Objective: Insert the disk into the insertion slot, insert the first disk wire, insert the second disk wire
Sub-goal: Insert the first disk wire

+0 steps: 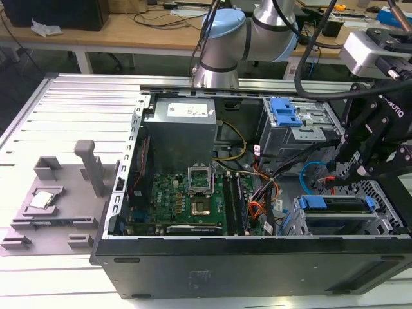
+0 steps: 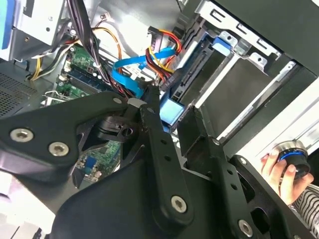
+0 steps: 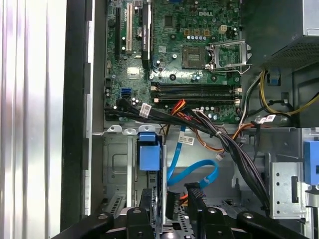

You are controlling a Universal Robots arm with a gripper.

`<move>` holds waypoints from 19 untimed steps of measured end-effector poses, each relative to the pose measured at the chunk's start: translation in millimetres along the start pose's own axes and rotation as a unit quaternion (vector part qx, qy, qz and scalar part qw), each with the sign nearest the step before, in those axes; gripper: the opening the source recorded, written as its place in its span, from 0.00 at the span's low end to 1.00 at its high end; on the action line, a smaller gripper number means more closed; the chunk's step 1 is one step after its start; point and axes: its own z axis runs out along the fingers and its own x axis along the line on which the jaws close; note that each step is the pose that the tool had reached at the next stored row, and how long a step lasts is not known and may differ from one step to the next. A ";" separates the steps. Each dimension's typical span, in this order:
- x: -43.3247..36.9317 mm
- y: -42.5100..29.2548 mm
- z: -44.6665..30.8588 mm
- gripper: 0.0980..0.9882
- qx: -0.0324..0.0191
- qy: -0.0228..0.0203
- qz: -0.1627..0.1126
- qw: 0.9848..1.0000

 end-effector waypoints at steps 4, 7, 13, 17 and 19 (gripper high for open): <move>-4.7 -0.7 0.2 0.37 0.000 0.000 0.000 1.000; -11.0 -1.0 0.5 0.37 0.000 0.000 0.000 1.000; -14.2 -1.2 4.4 0.37 0.000 0.000 0.000 1.000; -14.7 -4.4 6.9 0.37 0.000 0.000 0.000 1.000; -14.8 -9.2 7.2 0.37 0.000 0.000 0.000 1.000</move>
